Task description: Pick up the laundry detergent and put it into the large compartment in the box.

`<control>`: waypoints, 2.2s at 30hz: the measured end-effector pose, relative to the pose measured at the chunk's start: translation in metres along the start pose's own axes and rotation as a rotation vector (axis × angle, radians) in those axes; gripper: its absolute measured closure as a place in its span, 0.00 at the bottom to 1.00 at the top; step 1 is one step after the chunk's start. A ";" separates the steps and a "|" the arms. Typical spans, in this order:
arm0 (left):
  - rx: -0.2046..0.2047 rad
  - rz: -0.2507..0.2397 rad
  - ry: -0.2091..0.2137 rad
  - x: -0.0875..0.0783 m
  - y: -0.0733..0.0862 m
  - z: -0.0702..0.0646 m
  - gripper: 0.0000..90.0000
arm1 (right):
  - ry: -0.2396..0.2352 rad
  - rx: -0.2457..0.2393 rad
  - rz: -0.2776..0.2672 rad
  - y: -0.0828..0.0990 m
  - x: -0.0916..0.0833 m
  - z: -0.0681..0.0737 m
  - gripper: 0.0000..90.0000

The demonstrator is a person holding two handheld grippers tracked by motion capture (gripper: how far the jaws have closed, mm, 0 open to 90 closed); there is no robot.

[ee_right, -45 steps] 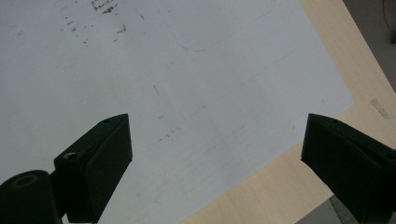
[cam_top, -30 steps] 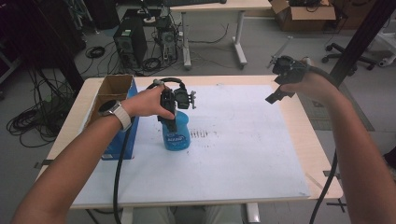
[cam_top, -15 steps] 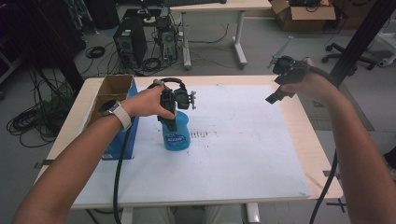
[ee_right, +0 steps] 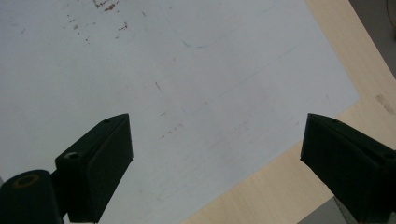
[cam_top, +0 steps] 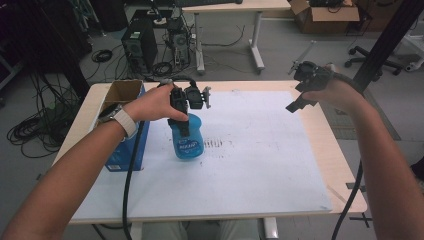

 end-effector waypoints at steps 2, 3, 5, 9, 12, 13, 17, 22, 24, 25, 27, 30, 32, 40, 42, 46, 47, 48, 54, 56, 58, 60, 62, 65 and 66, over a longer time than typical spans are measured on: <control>-0.035 0.005 -0.021 -0.016 -0.006 -0.003 0.42 | -0.001 -0.003 -0.004 0.000 -0.001 0.001 0.10; -0.050 0.004 -0.026 -0.022 -0.007 -0.003 0.42 | -0.002 -0.005 -0.005 0.000 -0.001 0.002 0.10; -0.088 0.003 -0.028 -0.033 -0.009 -0.005 0.42 | -0.001 -0.006 -0.008 0.000 -0.002 0.003 0.10; -0.145 -0.024 -0.042 -0.050 -0.013 -0.006 0.42 | -0.001 -0.004 -0.016 0.001 -0.004 0.005 0.10; -0.216 -0.040 -0.061 -0.069 -0.015 -0.006 0.42 | -0.001 -0.006 -0.018 0.002 -0.005 0.006 0.10; -0.250 -0.050 -0.074 -0.080 -0.016 -0.006 0.42 | 0.002 -0.003 -0.022 0.002 -0.007 0.006 0.10; -0.319 -0.062 -0.109 -0.105 -0.017 -0.004 0.42 | 0.005 -0.009 -0.025 0.001 -0.011 0.008 0.10; -0.404 -0.070 -0.149 -0.134 -0.015 -0.002 0.42 | 0.005 -0.014 -0.032 -0.002 -0.013 0.010 0.10; -0.459 -0.079 -0.169 -0.147 -0.013 0.001 0.42 | 0.006 -0.016 -0.027 -0.001 -0.014 0.010 0.10; -0.518 -0.090 -0.185 -0.161 -0.009 0.004 0.42 | 0.006 -0.015 -0.028 -0.001 -0.014 0.011 0.10; -0.595 -0.093 -0.197 -0.173 -0.003 0.009 0.42 | 0.007 -0.017 -0.032 -0.002 -0.014 0.011 0.10; -0.703 -0.070 -0.233 -0.188 0.009 0.016 0.42 | 0.008 -0.022 -0.034 -0.002 -0.015 0.011 0.10; -0.763 -0.054 -0.275 -0.198 0.017 0.021 0.42 | 0.005 -0.027 -0.041 -0.003 -0.015 0.011 0.10; -0.966 -0.004 -0.353 -0.226 0.055 0.040 0.42 | -0.002 -0.036 -0.040 -0.005 -0.013 0.013 0.10; -0.994 -0.007 -0.363 -0.228 0.061 0.043 0.42 | -0.002 -0.036 -0.038 -0.005 -0.013 0.013 0.10; -1.052 0.008 -0.406 -0.231 0.077 0.051 0.42 | 0.001 -0.032 -0.041 -0.005 -0.014 0.012 0.10; -1.080 0.014 -0.434 -0.229 0.084 0.055 0.42 | 0.002 -0.026 -0.038 -0.003 -0.015 0.012 0.10; -1.080 0.014 -0.434 -0.229 0.084 0.055 0.42 | 0.002 -0.026 -0.038 -0.003 -0.015 0.012 0.10; -1.120 0.014 -0.453 -0.213 0.102 0.062 0.42 | -0.001 -0.020 -0.040 0.001 -0.015 0.012 0.10; -1.127 0.007 -0.453 -0.205 0.109 0.064 0.42 | 0.000 -0.018 -0.035 0.002 -0.015 0.012 0.10; -1.130 0.007 -0.454 -0.198 0.113 0.066 0.42 | 0.002 -0.014 -0.034 0.004 -0.015 0.011 0.10; -1.122 -0.002 -0.454 -0.189 0.118 0.067 0.42 | 0.000 -0.011 -0.034 0.005 -0.015 0.011 0.10; -1.137 -0.008 -0.433 -0.179 0.126 0.068 0.42 | 0.001 -0.011 -0.037 0.005 -0.014 0.010 0.10; -1.149 -0.023 -0.428 -0.166 0.134 0.070 0.42 | -0.001 -0.013 -0.040 0.005 -0.014 0.010 0.10; -1.157 -0.022 -0.430 -0.161 0.137 0.070 0.42 | 0.001 -0.010 -0.035 0.006 -0.014 0.010 0.10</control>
Point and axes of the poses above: each handheld gripper's, and its own axes: x roughly forward along the jaws, y roughly out of its underside, z roughly to its left, the point moved 6 cm from there along x, roughly forward along the jaws, and after that the axes turned 15 degrees about -z, right-handed, at the moved point
